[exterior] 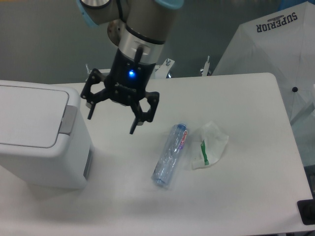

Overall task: Open the trash can
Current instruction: 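Move the gripper across the table to the trash can lid, then push the gripper against the lid's edge to flip the lid open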

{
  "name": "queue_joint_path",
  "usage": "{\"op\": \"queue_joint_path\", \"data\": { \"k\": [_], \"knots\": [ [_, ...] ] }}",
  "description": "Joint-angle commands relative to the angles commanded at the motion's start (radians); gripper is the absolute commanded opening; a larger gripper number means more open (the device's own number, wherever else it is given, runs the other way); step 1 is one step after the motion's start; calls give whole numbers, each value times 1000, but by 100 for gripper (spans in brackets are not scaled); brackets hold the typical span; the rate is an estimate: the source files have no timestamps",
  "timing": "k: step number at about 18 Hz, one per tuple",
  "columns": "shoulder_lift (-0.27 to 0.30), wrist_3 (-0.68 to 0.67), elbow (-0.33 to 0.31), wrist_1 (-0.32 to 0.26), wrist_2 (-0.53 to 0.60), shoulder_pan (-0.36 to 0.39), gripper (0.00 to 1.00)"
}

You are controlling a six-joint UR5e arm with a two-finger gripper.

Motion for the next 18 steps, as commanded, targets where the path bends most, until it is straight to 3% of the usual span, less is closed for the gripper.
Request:
{"op": "queue_joint_path", "data": {
  "k": [3, 7, 11, 18],
  "knots": [
    [3, -14, -18, 9, 0, -25, 100],
    [34, -12, -106, 119, 6, -40, 100],
    [72, -14, -179, 170, 8, -40, 100],
    [64, -15, -212, 179, 8, -41, 100]
  ]
}}
